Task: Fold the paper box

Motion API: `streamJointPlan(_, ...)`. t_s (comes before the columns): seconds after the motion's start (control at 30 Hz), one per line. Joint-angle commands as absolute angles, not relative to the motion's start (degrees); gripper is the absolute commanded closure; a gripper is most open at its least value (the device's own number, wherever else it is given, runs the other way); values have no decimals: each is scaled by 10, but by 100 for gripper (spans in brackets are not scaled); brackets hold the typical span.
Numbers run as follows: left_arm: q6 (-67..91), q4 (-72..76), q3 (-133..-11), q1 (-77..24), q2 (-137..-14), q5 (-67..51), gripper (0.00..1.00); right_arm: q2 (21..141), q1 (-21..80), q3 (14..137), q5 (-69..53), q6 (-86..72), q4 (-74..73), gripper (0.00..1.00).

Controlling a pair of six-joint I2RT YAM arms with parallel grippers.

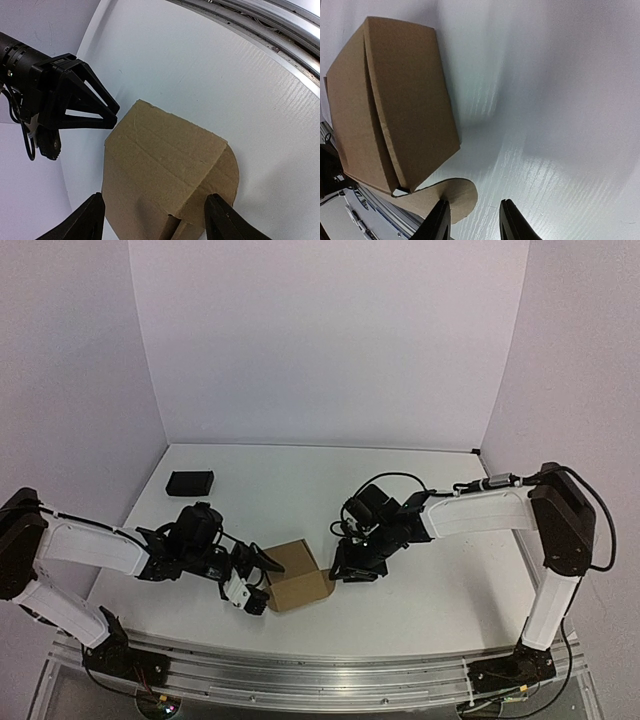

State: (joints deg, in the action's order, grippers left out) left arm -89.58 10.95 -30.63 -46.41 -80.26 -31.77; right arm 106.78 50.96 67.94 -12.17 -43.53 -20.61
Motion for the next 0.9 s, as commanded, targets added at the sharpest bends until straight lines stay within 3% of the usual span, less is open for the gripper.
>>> streamJointPlan(0.0, -893, 80, -323, -461, -764, -305, 30, 1009, 504, 673, -65, -435, -220, 65)
streamJointPlan(0.43, -934, 71, -356, -417, -811, -303, 29, 1104, 479, 774, -62, -386, -236, 64)
streamJointPlan(0.87, -916, 61, -353, -432, -822, -331, 27, 1118, 518, 739, -147, -432, -244, 65)
